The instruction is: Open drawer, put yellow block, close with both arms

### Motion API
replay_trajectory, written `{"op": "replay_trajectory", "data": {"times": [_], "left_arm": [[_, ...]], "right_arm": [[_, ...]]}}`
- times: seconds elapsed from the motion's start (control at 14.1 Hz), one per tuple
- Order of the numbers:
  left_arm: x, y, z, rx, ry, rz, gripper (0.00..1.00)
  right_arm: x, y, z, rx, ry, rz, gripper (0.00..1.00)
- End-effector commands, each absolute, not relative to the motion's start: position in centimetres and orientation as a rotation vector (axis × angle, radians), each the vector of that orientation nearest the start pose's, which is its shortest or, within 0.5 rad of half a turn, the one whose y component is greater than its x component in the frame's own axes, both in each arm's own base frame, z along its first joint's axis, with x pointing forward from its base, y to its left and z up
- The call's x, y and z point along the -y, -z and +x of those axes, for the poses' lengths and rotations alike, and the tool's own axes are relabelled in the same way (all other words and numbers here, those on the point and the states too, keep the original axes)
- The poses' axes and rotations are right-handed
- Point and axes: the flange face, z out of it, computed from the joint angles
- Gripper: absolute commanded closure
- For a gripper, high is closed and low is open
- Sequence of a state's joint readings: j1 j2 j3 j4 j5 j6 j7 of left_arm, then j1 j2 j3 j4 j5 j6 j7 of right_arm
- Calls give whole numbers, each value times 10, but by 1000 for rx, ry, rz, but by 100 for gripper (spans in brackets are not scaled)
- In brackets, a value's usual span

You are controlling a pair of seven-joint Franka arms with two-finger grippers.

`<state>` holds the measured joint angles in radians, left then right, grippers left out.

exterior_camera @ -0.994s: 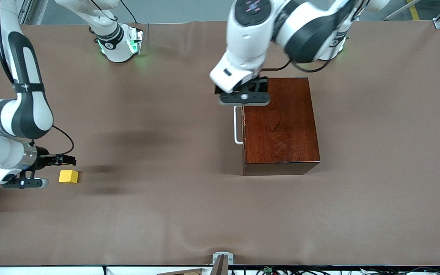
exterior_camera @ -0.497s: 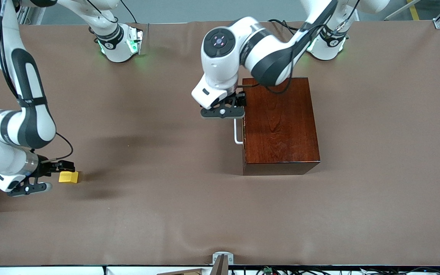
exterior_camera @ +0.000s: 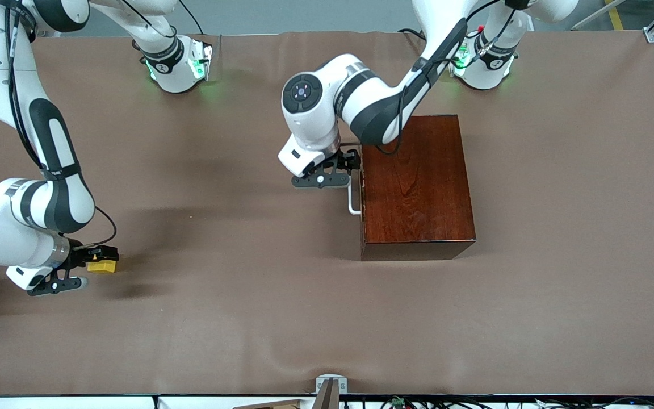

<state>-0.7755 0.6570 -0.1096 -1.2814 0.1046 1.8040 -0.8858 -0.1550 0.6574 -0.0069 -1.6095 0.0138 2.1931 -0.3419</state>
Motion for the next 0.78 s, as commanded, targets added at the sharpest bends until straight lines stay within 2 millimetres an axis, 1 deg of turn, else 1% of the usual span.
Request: {"op": "replay_trajectory", "data": {"times": [0.0, 0.07, 0.21, 0.28, 0.43, 0.57, 0.64, 0.71], "left_arm": [[539, -346, 481, -12, -52, -2973, 0], [540, -341, 481, -25, -41, -2957, 0], [539, -325, 481, -32, -51, -2934, 0], [538, -324, 482, -30, -49, -2934, 0], [539, -318, 482, -33, -58, -2929, 0], [540, -312, 482, -32, -60, -2929, 0], [540, -310, 482, -33, -60, -2931, 0], [541, -304, 482, -34, -64, -2927, 0]], "right_arm": [[123, -235, 680, 322, -74, -3107, 0], [125, -232, 680, 322, -57, -3112, 0], [123, -218, 677, 316, -16, -3121, 0], [124, -208, 676, 309, 12, -3127, 0], [124, -197, 675, 305, 29, -3129, 0], [136, -191, 671, 272, 16, -3129, 0], [141, -190, 669, 260, 7, -3128, 26], [141, -189, 668, 257, -3, -3126, 70]]}}
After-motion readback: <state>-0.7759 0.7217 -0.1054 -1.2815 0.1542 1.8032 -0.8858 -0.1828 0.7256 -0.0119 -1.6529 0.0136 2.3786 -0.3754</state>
